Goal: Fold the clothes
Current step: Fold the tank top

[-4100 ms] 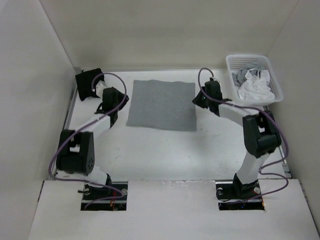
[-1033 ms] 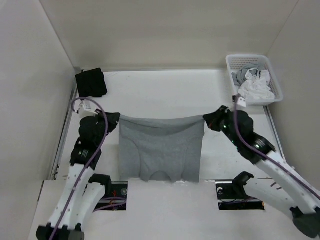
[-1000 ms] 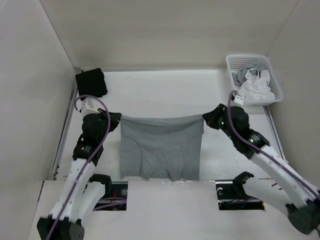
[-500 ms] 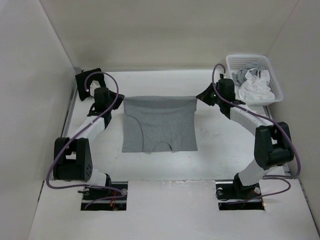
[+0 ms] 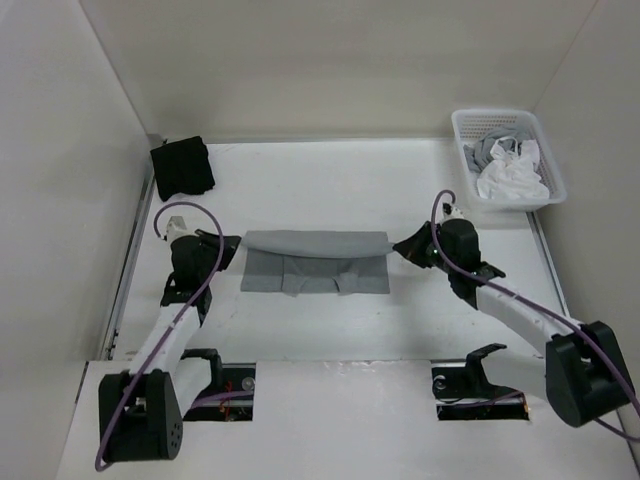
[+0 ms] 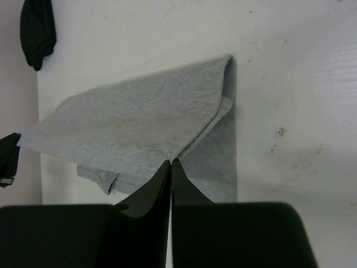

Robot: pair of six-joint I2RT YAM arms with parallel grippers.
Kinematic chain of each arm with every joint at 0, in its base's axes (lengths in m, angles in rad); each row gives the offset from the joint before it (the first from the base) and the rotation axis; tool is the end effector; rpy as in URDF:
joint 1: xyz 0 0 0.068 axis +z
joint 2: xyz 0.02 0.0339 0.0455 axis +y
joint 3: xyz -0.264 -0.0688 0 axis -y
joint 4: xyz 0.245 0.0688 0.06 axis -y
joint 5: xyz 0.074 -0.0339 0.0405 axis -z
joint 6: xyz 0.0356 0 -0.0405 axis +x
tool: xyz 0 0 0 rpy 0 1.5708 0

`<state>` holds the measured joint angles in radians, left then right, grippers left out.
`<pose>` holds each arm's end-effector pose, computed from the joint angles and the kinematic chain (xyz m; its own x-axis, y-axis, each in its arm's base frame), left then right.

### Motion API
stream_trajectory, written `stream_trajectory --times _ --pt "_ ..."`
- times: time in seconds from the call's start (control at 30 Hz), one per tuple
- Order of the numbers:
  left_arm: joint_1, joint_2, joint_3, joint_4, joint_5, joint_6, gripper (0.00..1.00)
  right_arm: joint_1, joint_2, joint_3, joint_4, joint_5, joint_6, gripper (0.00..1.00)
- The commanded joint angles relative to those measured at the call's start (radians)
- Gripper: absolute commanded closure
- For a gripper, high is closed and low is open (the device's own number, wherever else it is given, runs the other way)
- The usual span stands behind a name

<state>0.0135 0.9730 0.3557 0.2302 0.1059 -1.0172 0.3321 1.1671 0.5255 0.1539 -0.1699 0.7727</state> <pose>0.2073 -0.0010 0.1975 -0.2703 -0.8496 -0.4529 -0.2767 0.5191 -0.8087 0.2295 0.0855 0.2066 -0.6401 0.5070 -0.5772 -0.0220 0.7389 0.6734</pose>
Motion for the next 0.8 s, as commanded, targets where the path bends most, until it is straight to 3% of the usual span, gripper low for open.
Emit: stream_trajectory --times 0.0,0.37,0.67,0.77 --pt "0.027 -0.091 -0.041 0.011 0.074 0.000 0.99 0.063 -0.095 -0.033 0.012 0.093 0.011 0.97" --pt "0.072 -0.365 -0.184 -0.192 0.150 0.005 1.00 0.143 -0.244 -0.194 -0.117 0.179 0.065 0.98" --pt "0.147 -0.473 -0.216 -0.364 0.146 0.062 1.00 0.265 -0.253 -0.263 -0.157 0.217 0.186 0.98" --pt "0.150 -0.438 -0.212 -0.371 0.120 0.066 0.90 0.302 -0.265 -0.282 -0.165 0.240 0.217 0.90"
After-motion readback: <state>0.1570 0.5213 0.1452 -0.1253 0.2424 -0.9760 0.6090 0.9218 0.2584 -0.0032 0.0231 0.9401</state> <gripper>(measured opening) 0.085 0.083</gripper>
